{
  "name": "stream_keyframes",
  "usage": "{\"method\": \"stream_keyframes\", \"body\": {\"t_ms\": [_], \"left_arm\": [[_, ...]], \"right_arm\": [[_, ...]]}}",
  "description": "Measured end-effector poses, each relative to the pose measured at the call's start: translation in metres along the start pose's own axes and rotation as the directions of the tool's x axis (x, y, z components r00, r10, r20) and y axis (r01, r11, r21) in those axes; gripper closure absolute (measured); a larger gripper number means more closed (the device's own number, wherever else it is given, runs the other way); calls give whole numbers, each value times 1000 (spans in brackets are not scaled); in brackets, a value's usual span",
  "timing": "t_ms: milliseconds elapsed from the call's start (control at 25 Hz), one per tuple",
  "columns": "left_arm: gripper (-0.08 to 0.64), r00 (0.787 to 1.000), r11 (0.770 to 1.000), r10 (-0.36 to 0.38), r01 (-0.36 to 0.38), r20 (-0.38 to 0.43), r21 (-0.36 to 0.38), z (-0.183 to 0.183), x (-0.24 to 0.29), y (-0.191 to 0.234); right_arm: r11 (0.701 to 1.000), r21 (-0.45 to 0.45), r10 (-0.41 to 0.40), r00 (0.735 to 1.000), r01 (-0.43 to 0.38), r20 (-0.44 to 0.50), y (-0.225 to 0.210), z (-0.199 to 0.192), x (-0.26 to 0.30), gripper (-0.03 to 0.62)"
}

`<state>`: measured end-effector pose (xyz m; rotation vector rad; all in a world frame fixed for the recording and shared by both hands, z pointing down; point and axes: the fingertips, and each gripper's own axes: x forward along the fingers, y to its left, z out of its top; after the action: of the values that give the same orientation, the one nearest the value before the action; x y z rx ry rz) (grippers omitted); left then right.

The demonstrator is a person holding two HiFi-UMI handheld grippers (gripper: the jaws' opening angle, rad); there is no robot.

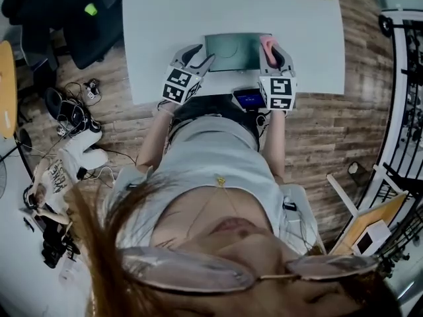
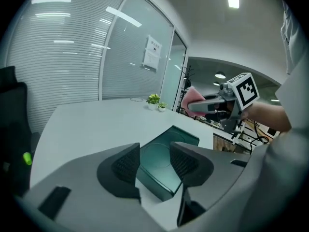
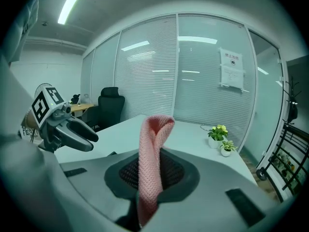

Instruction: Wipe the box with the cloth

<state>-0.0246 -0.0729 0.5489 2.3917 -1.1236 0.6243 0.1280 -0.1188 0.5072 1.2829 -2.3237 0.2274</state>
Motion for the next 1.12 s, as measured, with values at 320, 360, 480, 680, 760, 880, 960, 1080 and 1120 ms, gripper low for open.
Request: {"method": "stream_keyframes", "body": {"t_ms": [320,360,480,680,760,880,960,1080,1120], "left_arm": [[364,994,999,32,-36,-102,-34,-41,6,11],[364,993,999,27,-32,-119,-42,-47,6,13],[364,986,999,3,-9,-169,-37,-60,11,14],[364,976,999,-45,38,-213,-37,-71,23,10],[364,971,998,-63,56,-231,-39,-76,26,8],[364,965,995,-100,91,-242,-51,-81,29,5],[364,963,992,-119,106,-240,-66,-82,31,3],[364,961,989,-138,123,-240,-77,-83,32,2],[364,960,989,-142,127,-240,-78,-83,33,2]], "right_arm": [[1000,30,6,999,-5,-34,-7,-18,15,552],[999,36,1,999,1,-46,-7,-21,17,552],[999,43,-17,996,20,-84,-10,-31,23,552],[996,73,-49,988,60,-144,-24,-49,30,552],[994,82,-51,985,65,-162,-26,-55,35,552],[992,97,-60,976,82,-210,-32,-66,44,552],[989,120,-60,970,91,-234,-35,-73,50,552],[989,122,-54,965,88,-255,-35,-81,60,552],[990,112,-55,962,87,-268,-34,-83,63,552]]}}
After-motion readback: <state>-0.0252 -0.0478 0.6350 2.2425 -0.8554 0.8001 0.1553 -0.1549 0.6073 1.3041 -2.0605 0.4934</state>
